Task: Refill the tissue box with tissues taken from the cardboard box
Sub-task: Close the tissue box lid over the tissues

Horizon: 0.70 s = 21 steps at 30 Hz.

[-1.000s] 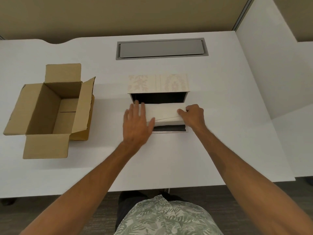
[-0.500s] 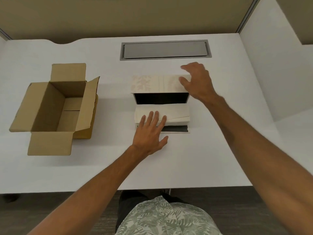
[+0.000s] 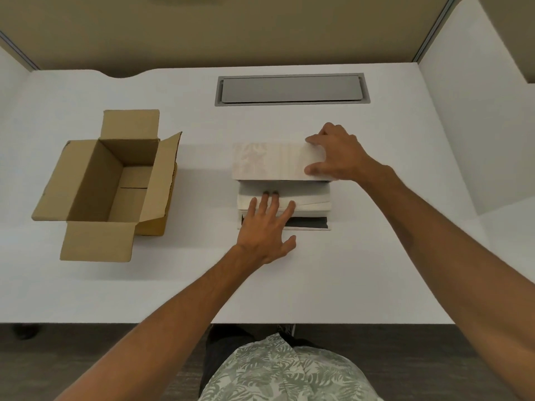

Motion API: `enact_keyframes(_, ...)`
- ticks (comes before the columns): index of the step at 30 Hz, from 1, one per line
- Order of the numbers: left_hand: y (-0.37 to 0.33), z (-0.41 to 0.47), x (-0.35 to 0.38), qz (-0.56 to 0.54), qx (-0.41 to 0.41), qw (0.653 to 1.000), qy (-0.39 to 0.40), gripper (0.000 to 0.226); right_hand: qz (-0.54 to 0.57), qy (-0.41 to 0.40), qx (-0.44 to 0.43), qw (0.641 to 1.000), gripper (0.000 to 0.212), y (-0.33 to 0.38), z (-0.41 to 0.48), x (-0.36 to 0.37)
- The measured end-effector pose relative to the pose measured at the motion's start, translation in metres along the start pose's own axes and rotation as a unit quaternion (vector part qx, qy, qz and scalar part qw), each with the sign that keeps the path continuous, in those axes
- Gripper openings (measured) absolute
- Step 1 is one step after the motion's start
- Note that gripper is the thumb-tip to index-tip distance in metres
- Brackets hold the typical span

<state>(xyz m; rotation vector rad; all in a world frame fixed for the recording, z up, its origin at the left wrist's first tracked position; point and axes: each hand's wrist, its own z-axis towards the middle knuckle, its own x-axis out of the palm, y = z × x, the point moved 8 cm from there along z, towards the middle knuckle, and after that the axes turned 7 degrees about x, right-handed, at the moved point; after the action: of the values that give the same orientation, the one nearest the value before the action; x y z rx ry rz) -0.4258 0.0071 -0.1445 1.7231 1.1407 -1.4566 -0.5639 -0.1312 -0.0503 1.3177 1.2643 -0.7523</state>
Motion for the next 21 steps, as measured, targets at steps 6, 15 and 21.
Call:
enact_keyframes(6, -0.004, -0.001, 0.0, 0.015, -0.01, 1.0, -0.013, 0.084, 0.013, -0.009, -0.009, 1.0, 0.073, 0.004, -0.022, 0.007)
enact_keyframes(15, -0.001, 0.001, 0.001, 0.004, -0.017, 1.0, -0.019, 0.084, 0.044, 0.017, -0.002, 0.999, 0.071, 0.001, -0.034, 0.014)
enact_keyframes(21, -0.005, 0.003, 0.002, -0.004, -0.017, 1.0, -0.004, 0.082, 0.052, 0.024, -0.001, 0.998, 0.07, 0.001, -0.035, 0.015)
